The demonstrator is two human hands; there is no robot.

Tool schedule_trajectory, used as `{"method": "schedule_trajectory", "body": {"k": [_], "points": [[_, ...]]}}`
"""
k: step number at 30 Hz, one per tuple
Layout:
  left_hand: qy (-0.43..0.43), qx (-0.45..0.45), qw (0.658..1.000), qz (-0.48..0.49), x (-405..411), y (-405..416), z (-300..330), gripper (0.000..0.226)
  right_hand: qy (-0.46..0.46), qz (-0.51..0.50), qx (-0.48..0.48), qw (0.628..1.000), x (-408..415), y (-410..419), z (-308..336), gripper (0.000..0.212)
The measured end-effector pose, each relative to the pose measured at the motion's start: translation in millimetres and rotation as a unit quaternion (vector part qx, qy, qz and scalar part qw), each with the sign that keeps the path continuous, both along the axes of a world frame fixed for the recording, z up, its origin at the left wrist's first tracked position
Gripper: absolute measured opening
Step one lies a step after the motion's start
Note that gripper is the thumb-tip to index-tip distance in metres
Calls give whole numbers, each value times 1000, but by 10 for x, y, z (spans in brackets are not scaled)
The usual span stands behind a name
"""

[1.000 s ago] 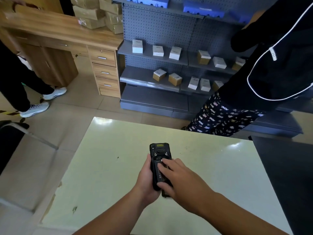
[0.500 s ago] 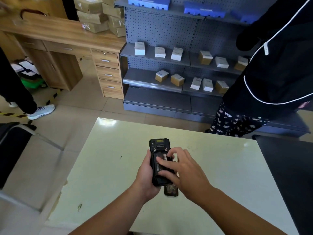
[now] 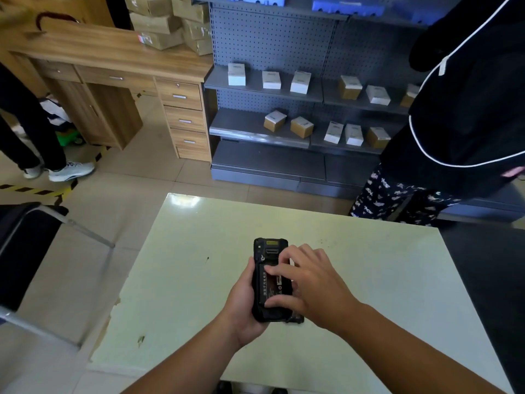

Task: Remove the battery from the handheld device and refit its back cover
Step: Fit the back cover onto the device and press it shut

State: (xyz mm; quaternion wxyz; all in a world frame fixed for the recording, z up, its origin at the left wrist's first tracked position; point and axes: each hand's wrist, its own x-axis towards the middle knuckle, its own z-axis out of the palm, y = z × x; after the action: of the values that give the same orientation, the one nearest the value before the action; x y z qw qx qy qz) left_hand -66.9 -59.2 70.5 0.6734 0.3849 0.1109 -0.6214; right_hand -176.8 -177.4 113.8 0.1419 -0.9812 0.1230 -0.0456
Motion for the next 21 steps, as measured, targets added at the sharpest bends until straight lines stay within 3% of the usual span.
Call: {"method": "schedule_trajectory", "body": {"k": [2,4,7,9,12,15,21], "points": [[-11,10,1000,-12,24,9,-36,69,-8,14,-27,1000,8,36,-76,56],[-28,27,999,-12,55,21,-122,75,-61,-29,21,997,26,44,-204,45],[-30,33,999,-22,72,30,-257,84,-124,-271,163,940,23,-108,-529,28],[-27,38,998,-33,80,55,-344,81,2,-347,182,920,-11,-241,-837,40],[-12,42,999,-31,132,116,-468,82,182,-325,173,912,-14,-267,-1268,74],[9,43,999,-2,196,155,-547,84,229,-342,185,892,61,-148,-1565,82],[43,37,998,17,281,210,-680,85,248,-371,118,887,129,50,-1861,68]]}}
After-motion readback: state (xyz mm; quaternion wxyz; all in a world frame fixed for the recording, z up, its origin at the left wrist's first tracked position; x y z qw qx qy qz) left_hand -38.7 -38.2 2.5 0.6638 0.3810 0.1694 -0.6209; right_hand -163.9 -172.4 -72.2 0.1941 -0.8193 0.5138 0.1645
